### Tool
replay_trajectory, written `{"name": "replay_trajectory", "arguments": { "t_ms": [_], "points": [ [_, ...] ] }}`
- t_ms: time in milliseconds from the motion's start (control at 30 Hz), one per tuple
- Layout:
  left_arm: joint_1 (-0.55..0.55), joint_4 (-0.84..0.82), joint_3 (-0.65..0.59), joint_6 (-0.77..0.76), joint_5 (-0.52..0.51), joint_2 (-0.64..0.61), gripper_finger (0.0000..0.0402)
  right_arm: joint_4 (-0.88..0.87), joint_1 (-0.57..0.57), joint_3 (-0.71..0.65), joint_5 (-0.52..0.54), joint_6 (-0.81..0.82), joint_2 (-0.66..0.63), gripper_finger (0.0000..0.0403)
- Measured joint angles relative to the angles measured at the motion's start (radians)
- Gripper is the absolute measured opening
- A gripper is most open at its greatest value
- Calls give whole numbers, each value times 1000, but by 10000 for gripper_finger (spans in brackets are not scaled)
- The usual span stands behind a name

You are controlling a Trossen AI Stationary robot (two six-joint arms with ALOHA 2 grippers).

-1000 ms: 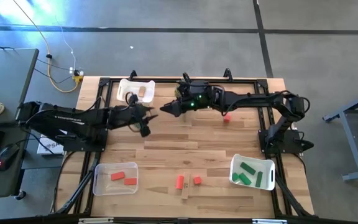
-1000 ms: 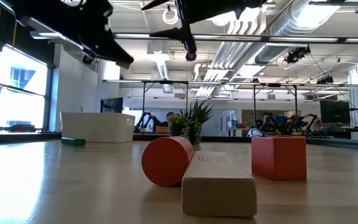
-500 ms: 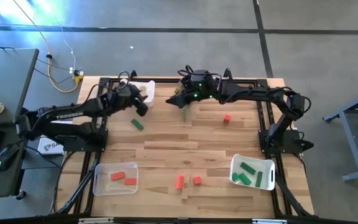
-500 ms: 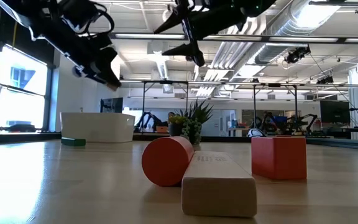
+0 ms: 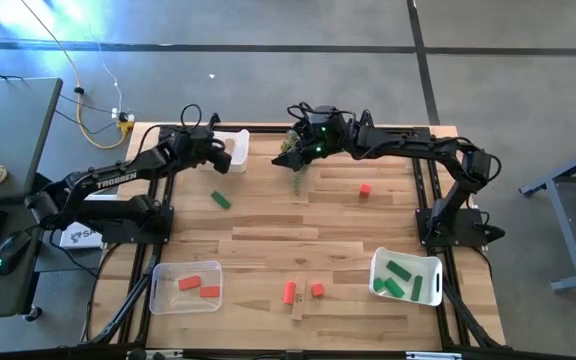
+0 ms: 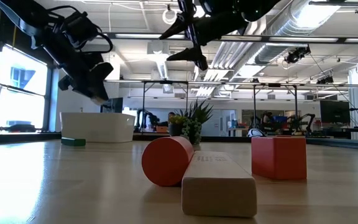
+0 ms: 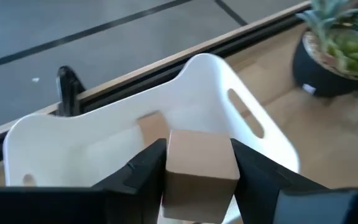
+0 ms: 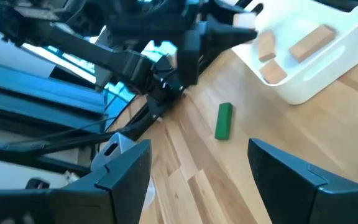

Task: Sort & place blocks by color
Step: Put the brown block into the top white bin, then put the green block into the bottom white bin

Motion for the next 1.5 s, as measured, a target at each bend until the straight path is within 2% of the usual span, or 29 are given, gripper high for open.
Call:
{"name": "replay_trajectory", "arguments": {
  "t_ms": [267,500,733,900,1167,1300,1500],
  "points": [
    [10,6,0,-8,-3,2,191,-12,-16,0,-67,-52,0,252],
    [5,-44,45,36,9,2,198,-53,-24,0,-90,-121,0,252],
    [-27,-222,190,180,23,2,196,-67,-51,0,-90,-182,0,252],
    [-69,-367,258,293,116,2,195,-93,-70,0,-90,-184,0,252],
    [-178,-479,243,670,208,3,195,-99,-75,0,-81,-177,0,252],
    [-226,-502,235,764,208,12,195,-99,-72,0,-81,-177,0,252],
    [-278,-555,235,889,233,87,195,-99,-72,0,-81,-177,0,252]
  ]
}}
